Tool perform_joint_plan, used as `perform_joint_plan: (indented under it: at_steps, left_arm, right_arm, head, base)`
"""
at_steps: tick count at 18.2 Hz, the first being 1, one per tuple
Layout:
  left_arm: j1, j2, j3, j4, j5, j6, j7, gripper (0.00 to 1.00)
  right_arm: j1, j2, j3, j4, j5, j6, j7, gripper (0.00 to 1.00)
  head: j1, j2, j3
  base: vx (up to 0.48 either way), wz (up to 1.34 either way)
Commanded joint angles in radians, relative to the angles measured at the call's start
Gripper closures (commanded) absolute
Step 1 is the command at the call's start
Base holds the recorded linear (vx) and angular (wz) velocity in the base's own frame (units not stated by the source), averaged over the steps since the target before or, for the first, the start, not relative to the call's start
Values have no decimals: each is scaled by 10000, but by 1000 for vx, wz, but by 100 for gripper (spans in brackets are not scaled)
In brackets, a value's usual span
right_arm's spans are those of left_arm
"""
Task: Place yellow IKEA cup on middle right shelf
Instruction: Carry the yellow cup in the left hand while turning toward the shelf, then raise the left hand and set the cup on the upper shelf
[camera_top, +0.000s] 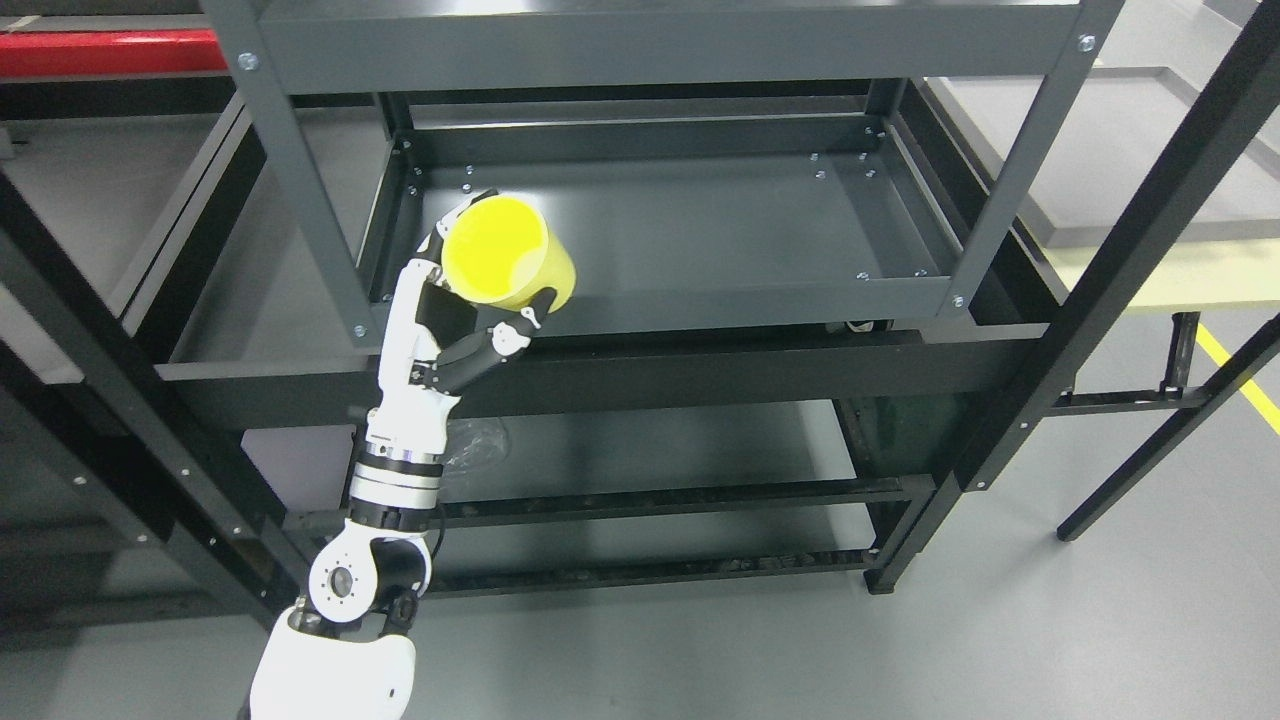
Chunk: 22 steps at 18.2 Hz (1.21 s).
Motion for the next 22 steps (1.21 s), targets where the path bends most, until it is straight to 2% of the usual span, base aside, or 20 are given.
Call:
perform_joint_plan:
  at_steps: [1,4,7,10,12,14,17,19,22]
  left_arm:
    - [-859,174,-2368,-1844,258,-53,11,100]
    - [-2101,174,-3072,-1967,395,-6,117,100]
    - [-3635,174,-3595,-2044,1161,39,423,100]
    - [-5032,174,-3597,-2014,1805,253,1067,100]
    - [-6029,174,-3490,-1968,2586,1094,2136,100]
    - [-6492,174,-3367,-1861,2682,2181,3349,100]
    - [-6661,174,-3000,-1173,2682,5139,4640,100]
    - [-7028,174,-2830,-712,2956,6506,4689,100]
    - [-7656,174,-2830,603,4807,7631,4704,100]
  right_arm:
    - [139,-175,168,0,-245,4,-5,1]
    - [139,-175,168,0,-245,4,-5,1]
    - [139,-175,168,0,-245,4,-5,1]
    - [139,-175,168,0,-245,4,-5,1]
    - [139,-175,168,0,-245,4,-5,1]
    - [139,-175,168,0,-245,4,-5,1]
    - [139,-175,168,0,-245,4,-5,1]
    - [139,-175,168,0,-245,4,-5,1]
    - [139,-175,168,0,-245,4,-5,1]
  head:
    - [0,0,0]
    - [0,0,0]
    - [0,0,0]
    - [0,0,0]
    - [0,0,0]
    - [0,0,0]
    - [0,0,0]
    - [0,0,0]
    - [0,0,0]
  base:
    - [109,-122]
    - [113,-88]
    - [124,32]
    - [144,161]
    - [119,216]
    - [85,129]
    - [67,115]
    - [47,60]
    - [31,36]
